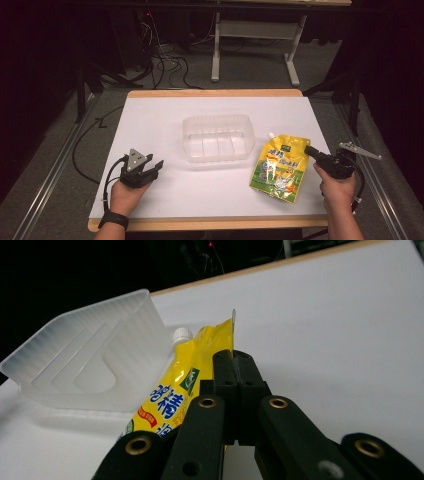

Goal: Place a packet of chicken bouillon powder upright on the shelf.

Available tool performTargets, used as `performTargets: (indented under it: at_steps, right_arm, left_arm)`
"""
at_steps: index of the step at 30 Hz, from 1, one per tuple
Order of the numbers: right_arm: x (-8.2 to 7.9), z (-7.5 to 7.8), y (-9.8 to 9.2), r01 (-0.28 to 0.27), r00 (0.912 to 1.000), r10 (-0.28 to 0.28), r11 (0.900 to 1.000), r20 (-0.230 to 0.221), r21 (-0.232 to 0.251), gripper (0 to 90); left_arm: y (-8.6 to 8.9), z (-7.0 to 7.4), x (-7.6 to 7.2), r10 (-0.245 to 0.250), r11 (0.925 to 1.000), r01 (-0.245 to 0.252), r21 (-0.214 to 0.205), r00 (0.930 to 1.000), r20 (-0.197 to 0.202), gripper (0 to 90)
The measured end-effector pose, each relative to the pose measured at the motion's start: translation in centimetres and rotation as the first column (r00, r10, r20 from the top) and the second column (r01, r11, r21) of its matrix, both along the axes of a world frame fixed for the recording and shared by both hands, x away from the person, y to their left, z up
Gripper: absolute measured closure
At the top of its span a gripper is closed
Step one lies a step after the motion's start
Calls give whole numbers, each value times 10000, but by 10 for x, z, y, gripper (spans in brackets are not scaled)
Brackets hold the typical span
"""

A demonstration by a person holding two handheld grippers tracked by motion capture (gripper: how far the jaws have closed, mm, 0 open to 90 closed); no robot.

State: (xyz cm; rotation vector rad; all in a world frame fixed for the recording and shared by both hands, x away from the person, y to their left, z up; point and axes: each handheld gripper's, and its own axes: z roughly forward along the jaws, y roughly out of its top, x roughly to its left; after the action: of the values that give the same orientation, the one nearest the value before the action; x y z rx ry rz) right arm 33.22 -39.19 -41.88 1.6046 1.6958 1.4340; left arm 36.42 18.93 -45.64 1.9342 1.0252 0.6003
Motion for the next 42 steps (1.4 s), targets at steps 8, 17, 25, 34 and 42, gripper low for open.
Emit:
performTargets:
  at_steps: [8, 17, 25, 34, 42]
  right_arm:
    - [-7, 32, 23, 81, 9886, 60, 9956, 1507, -933, 900]
    - [-7, 58, 31, 295, 9693, -54, 9951, 2460, -944, 900]
    - [10, 75, 42, 629, 9550, -154, 9864, 2962, -1517, 900]
    - [-19, 61, 39, 747, 9429, -163, 9837, 3326, -1636, 900]
    - [-43, 49, 30, 905, 9464, -347, 9829, 3211, -1604, 900]
  left_arm:
    - [2, 2, -2, 47, 9999, -46, -101, 10000, 77, 521]
    - [1, 2, -2, 8, 9999, -8, -148, 10000, 49, 521]
    - [1, 2, 0, -52, 9999, 53, -130, 10000, 80, 521]
    - [1, 3, -2, -97, 9998, 99, -151, 9999, 120, 521]
    - [-2, 4, -2, -204, 9997, 206, -145, 9997, 133, 521]
